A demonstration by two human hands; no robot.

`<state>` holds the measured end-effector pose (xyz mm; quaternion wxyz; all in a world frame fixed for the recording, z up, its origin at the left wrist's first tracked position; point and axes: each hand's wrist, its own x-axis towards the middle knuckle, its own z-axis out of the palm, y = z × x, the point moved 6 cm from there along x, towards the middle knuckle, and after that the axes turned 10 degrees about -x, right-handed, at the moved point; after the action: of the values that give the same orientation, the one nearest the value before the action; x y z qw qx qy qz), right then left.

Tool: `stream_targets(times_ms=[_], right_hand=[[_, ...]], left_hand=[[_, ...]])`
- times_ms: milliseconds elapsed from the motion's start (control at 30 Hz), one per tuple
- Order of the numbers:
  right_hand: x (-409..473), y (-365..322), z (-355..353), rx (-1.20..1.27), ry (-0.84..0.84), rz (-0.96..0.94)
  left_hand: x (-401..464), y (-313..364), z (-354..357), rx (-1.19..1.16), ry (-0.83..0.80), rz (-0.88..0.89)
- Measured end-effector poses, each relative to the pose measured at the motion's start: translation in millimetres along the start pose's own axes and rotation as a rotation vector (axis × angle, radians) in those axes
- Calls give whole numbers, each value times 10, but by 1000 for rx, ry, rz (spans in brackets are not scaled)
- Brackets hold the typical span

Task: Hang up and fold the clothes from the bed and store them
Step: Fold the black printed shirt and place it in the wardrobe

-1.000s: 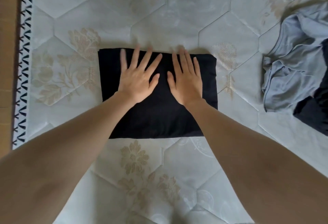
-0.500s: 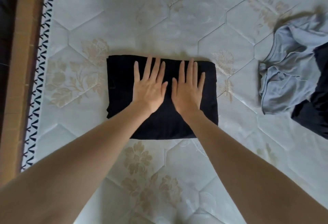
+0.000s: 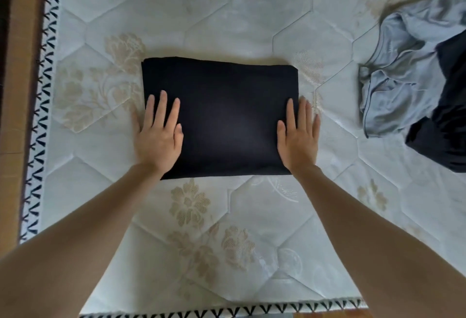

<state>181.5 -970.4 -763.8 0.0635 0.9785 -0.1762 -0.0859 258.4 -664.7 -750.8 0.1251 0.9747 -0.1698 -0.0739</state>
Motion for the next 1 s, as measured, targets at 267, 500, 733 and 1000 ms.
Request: stream_targets(times_ms=[267,500,733,1000], right_hand=[[-301,-686,-396,73,146,-170],[-628,-943,-127,0,87,-362],[-803,-122,14,-32,74,-330],[-629,-78,-267,325,30,-138]], left_hand=[[-165,893,-22,-30,8,96],[-510,970,334,-30,-53,143],[-765,258,187,-59,19,2],[-535,35,-43,-211,-102,-79]])
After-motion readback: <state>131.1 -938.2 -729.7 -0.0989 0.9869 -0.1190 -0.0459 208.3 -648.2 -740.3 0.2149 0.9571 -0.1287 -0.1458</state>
